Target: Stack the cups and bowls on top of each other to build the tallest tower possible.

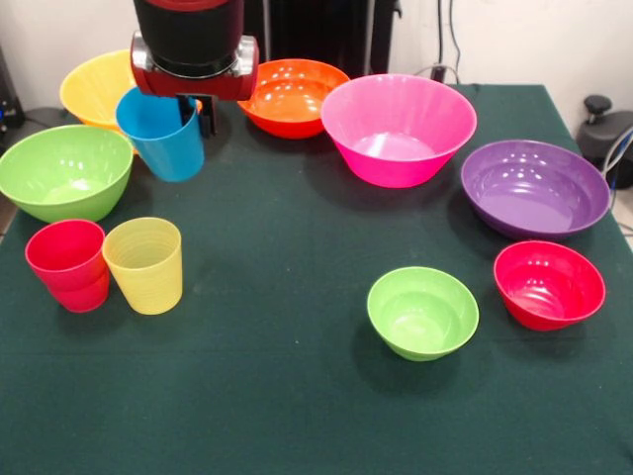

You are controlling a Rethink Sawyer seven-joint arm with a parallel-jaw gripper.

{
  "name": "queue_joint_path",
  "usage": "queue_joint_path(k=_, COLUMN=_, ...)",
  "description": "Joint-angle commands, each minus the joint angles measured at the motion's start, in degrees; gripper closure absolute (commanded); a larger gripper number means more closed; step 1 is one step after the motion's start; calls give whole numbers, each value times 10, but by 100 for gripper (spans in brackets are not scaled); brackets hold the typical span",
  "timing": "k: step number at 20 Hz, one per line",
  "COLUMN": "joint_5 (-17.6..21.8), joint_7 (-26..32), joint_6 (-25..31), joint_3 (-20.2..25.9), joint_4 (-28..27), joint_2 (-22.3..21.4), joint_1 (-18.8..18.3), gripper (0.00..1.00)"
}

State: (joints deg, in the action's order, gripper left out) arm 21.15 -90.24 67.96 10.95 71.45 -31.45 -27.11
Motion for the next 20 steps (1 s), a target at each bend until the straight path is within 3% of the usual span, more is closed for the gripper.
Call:
queue_joint_path(k=1, joint_5=10, joint_7=50, joint_6=0, joint_3=48, joint_4=-31, joint_2=13, joint_1=17, gripper=100)
queue_joint_path(k=15, joint_5=30, joint_7=59, joint_6=-25, joint_3=48, joint_4=-67, joint_2=25, joint_1=25, gripper=100)
queue_joint_path(k=20, joint_5=33, joint_7=58, joint_6=-72, joint_3=53, joint_4=-62, joint_2=26, joint_1=23, gripper=100)
